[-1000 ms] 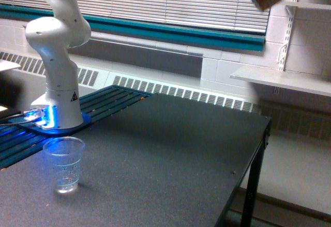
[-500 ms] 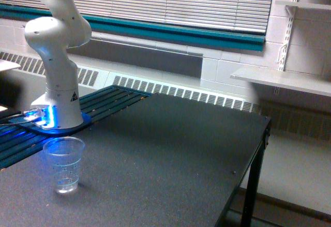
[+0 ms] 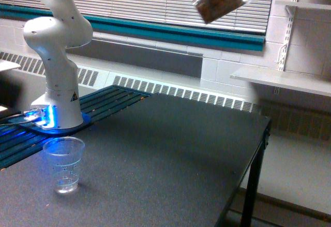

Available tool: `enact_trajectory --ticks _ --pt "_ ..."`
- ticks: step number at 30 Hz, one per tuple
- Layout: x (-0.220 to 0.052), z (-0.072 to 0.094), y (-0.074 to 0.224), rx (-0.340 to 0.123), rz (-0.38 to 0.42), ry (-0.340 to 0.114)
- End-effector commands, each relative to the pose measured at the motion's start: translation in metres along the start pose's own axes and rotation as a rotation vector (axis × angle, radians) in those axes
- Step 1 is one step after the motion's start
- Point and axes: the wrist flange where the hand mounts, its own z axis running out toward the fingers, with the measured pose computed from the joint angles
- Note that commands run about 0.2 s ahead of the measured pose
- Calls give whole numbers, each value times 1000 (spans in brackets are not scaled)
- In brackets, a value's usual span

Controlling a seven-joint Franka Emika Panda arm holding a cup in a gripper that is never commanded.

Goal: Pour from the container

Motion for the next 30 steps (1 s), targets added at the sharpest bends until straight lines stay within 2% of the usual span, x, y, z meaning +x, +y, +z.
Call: enact_trajectory --ticks 1,15,30 --pt "0 -19 36 -26 -35 38" --pt "-42 -25 115 -127 -37 -9" --pt "-84 -30 160 -186 -100 -80"
